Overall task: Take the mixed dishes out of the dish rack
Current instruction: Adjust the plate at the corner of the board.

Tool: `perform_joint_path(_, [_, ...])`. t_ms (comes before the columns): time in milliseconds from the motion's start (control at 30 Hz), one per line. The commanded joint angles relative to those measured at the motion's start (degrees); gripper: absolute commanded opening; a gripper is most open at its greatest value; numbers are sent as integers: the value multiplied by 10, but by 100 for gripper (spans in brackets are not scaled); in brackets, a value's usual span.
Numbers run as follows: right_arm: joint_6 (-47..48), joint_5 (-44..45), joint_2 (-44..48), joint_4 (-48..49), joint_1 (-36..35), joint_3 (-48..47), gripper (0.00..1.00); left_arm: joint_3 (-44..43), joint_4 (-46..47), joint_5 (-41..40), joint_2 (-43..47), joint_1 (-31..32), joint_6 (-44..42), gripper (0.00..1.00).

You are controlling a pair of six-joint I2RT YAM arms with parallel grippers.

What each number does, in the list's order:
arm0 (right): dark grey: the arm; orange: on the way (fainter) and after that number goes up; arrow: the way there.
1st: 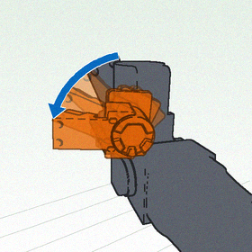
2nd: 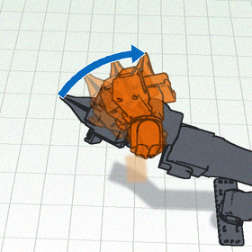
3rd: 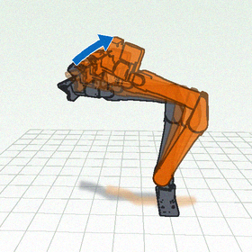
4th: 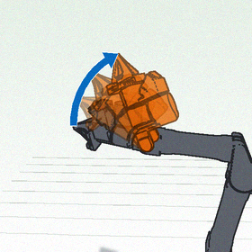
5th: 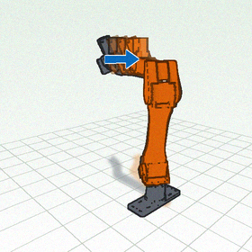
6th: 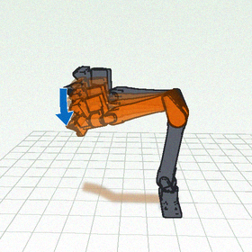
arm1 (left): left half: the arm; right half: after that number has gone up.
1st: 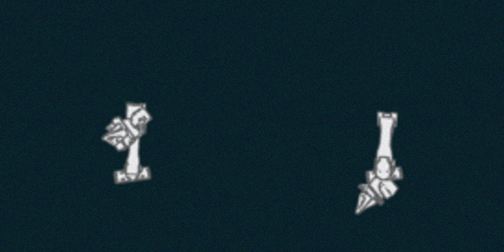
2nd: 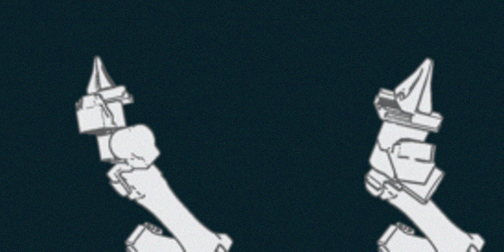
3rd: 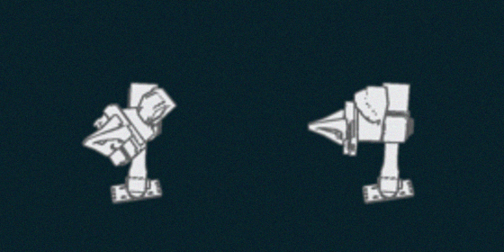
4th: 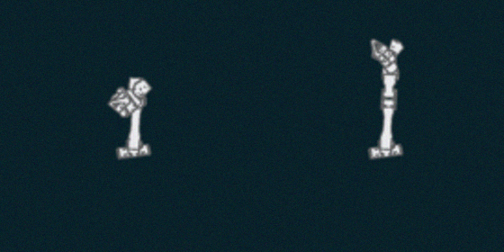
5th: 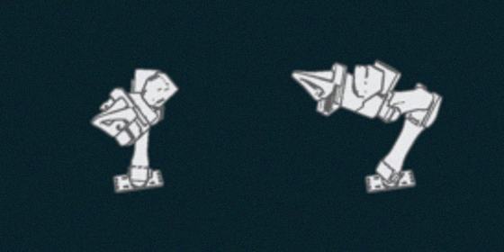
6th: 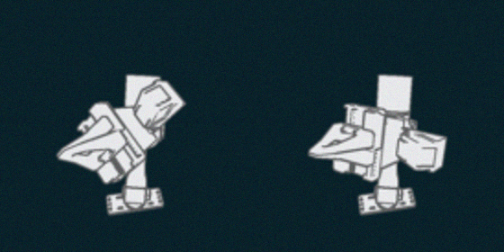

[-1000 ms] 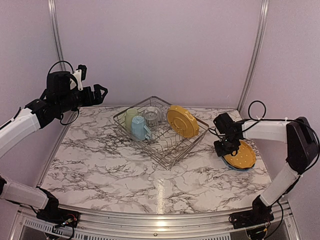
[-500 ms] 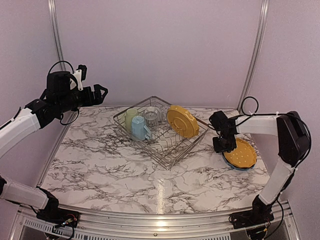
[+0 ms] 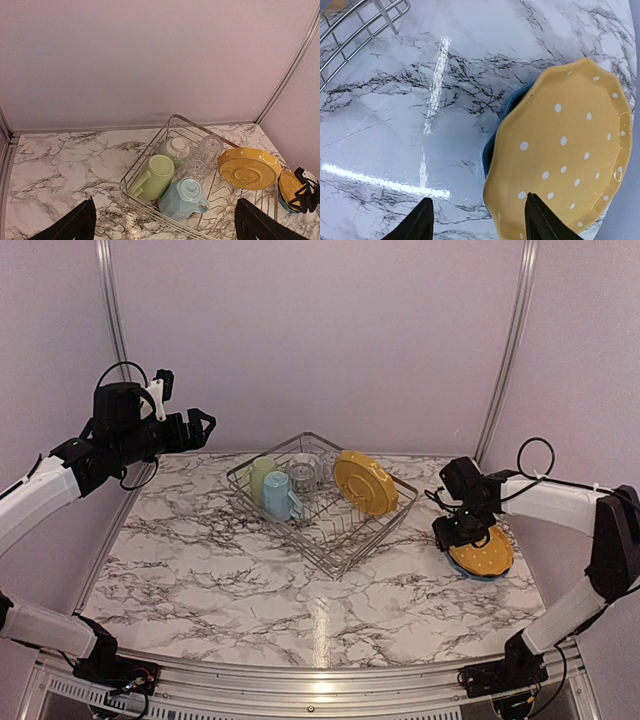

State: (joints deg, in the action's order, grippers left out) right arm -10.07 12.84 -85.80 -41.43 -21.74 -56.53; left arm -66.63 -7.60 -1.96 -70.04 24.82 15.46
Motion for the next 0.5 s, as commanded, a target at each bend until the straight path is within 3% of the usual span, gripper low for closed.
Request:
perform_joint_path(0, [88,-98,-5,-11,19,-19,58,-3,-1,8,-2,-1,2,99])
perform_joint_path(333, [100,-13,-68,-63,24,-52,54,-5,-4,11,-1,-1,2,99])
perform_joint_path(467, [98,-7,-91,-72,26,-58,42,-5,-4,6,3,-1,-1,99])
